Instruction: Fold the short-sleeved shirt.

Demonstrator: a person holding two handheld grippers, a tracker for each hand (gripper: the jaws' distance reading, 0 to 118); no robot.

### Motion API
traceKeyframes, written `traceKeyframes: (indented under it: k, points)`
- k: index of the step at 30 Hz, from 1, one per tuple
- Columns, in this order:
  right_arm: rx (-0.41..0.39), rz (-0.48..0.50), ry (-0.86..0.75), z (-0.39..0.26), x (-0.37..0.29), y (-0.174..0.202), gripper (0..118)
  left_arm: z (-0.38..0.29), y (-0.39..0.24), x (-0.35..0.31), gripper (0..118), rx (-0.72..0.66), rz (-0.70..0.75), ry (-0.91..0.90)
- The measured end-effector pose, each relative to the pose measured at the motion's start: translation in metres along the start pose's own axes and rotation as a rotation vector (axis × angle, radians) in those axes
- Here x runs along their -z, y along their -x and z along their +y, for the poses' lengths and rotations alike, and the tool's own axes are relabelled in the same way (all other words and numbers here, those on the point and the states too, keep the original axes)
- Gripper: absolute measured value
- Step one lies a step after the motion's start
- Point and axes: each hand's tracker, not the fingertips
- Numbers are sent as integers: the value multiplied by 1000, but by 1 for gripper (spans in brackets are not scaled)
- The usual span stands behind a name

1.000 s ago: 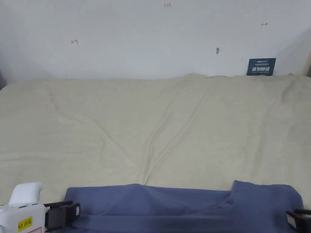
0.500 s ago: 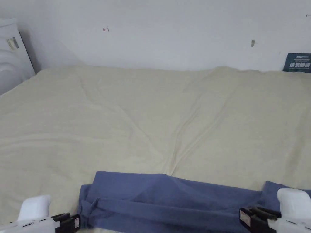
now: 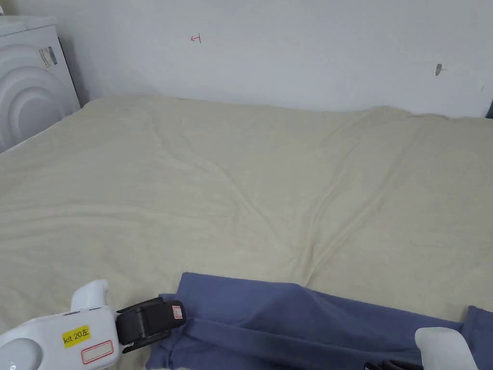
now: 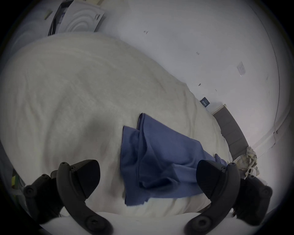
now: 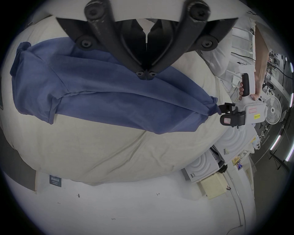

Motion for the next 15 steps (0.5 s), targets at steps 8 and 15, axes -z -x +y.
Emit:
traceKeyframes:
  k: [8, 15]
  points:
    - [7, -12, 30, 3, 5, 0, 0, -3, 5, 18, 112, -57, -68, 48]
    - [3, 5, 51, 1, 12, 4, 0, -13, 19, 44, 12, -204, -152, 56]
